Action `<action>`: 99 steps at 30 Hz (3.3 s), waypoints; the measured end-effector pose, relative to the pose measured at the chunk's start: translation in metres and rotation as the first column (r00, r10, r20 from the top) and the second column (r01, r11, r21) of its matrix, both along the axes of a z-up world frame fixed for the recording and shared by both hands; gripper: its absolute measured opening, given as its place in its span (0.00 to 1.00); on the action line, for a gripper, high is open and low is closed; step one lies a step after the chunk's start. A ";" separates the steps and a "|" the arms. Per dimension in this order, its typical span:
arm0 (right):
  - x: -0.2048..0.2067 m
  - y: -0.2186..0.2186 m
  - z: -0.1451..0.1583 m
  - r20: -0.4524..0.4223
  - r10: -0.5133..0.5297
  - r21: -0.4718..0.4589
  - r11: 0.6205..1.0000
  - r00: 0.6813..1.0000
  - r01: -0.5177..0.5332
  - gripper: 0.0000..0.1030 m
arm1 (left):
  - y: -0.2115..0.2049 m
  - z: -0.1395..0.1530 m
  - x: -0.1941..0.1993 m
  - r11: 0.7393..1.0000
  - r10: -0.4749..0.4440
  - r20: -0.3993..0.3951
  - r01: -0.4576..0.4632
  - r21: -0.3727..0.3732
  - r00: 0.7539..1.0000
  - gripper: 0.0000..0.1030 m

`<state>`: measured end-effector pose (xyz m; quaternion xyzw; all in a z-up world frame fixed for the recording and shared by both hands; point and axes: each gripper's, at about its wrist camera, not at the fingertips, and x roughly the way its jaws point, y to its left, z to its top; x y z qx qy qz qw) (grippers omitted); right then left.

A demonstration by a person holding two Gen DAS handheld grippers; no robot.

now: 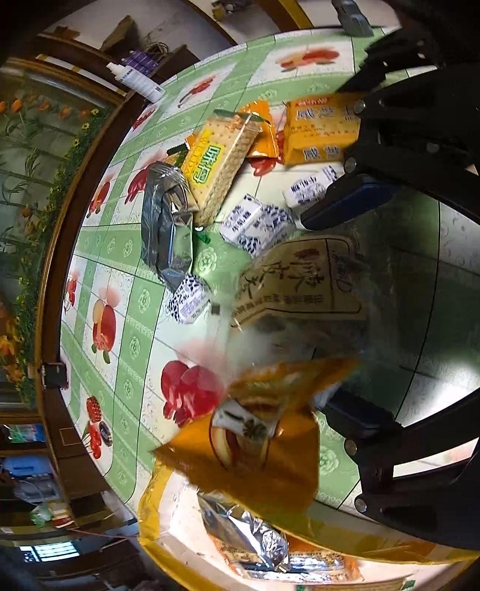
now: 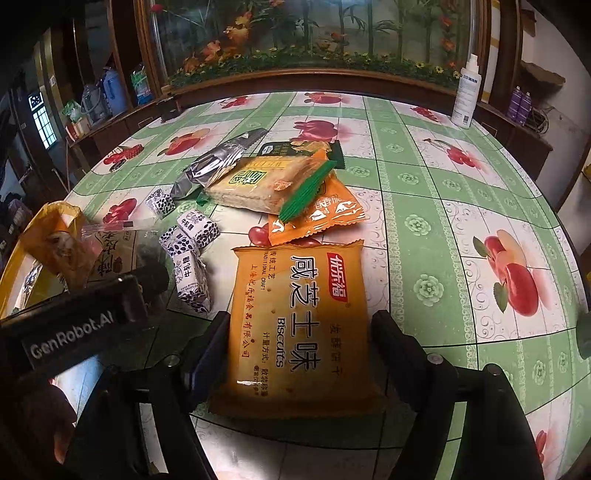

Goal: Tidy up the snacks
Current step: 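Grasp the clear dried-fruit bag with the left tool while the right tool grasps the orange biscuit pack, then carry the dried-fruit bag and orange biscuit pack into the tray and lower them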

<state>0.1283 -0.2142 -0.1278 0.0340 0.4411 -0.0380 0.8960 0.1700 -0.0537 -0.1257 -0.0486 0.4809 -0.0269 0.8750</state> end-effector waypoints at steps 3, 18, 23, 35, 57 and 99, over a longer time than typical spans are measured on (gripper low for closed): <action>0.000 -0.001 0.000 0.003 0.009 0.005 1.000 1.000 -0.009 0.69 | 0.006 0.000 -0.005 0.999 -0.035 0.026 0.034 0.028 0.999 0.63; -0.046 -0.022 0.017 0.068 0.031 0.190 0.981 0.997 -0.044 0.69 | 0.038 0.025 -0.089 0.993 -0.113 0.129 0.108 0.044 0.985 0.44; -0.071 -0.024 0.028 0.093 0.048 0.258 0.963 0.994 -0.071 0.69 | 0.041 0.037 -0.116 0.992 -0.116 0.175 0.105 0.068 0.978 0.43; -0.108 0.004 0.061 0.169 0.129 0.326 0.928 0.977 -0.179 0.69 | 0.063 0.075 -0.144 0.995 -0.059 0.258 0.036 0.091 0.964 0.44; -0.122 0.060 0.080 0.214 0.251 0.318 0.896 0.944 -0.311 0.69 | 0.117 0.077 -0.155 0.993 0.063 0.268 -0.087 0.078 0.961 0.44; -0.104 0.132 0.083 0.196 0.398 0.186 0.882 0.896 -0.432 0.69 | 0.178 0.068 -0.147 0.976 0.194 0.242 -0.212 0.051 0.951 0.44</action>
